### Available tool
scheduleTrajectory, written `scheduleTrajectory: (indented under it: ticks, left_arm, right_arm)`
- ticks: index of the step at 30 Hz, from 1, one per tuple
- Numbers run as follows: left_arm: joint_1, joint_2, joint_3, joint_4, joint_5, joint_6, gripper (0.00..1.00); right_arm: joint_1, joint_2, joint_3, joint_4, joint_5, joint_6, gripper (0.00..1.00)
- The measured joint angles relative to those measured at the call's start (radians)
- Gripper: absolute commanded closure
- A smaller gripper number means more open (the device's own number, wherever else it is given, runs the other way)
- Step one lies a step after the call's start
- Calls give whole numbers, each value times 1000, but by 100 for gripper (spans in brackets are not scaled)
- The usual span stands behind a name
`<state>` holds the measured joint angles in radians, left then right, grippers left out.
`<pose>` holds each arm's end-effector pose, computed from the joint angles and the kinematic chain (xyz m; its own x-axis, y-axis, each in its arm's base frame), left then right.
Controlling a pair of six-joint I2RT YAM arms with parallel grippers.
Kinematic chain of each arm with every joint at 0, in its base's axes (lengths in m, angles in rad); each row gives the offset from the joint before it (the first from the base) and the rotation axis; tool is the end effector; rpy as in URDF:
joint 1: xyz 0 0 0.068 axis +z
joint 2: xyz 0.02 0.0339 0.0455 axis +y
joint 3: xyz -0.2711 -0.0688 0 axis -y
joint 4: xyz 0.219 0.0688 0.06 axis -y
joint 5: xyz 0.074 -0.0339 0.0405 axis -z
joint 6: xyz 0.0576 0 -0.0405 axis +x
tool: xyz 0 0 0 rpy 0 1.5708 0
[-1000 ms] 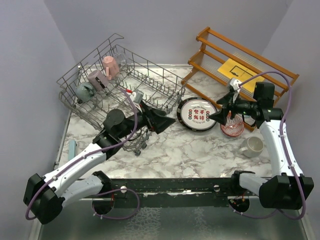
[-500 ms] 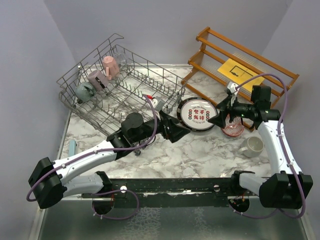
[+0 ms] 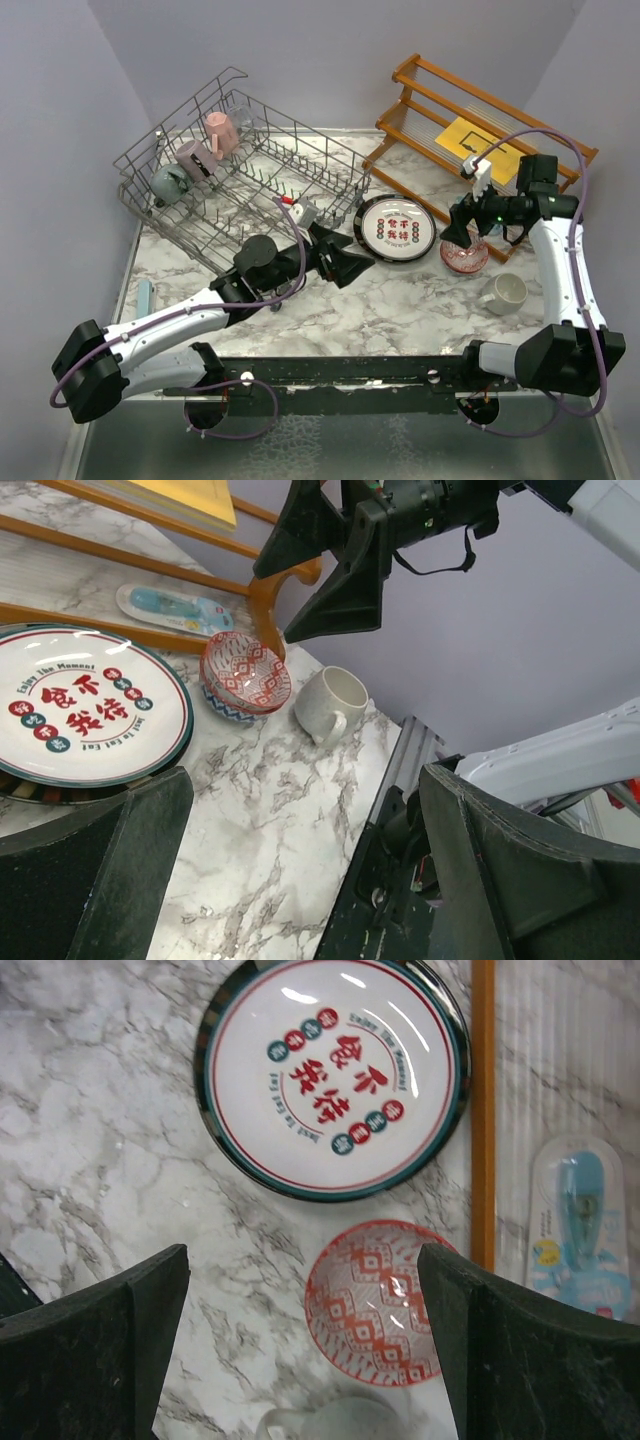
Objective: Load the mixed dishes into the dish rack
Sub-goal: Pick up the cup at the center of the board.
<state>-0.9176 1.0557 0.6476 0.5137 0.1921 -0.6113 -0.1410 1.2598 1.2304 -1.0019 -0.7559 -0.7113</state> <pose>0.1378 -0.1981 0.3313 -0.4612 -0.3244 -0.8259 0.7696 0.3170 -0.5543 0.2207 0.0086 0.3257 -0.4825 -0.4113 -0.7733 -0.7414 0.6620 0.1105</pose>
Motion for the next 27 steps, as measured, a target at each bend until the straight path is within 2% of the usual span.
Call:
scheduleTrajectory:
  ticks: [10, 17, 21, 27]
  left_arm:
    - [10, -13, -24, 45, 0, -19, 1]
    - [13, -14, -24, 46, 0, -21, 1]
    - [15, -8, -19, 44, 0, -19, 1]
    - [22, 24, 17, 31, 1, -13, 1]
  right_arm:
    - [-197, 48, 28, -96, 151, -144, 5]
    - [-269, 47, -14, -106, 293, -265, 5]
    - [-393, 50, -28, -129, 323, -351, 11]
    - [-542, 79, -63, -138, 336, -456, 12]
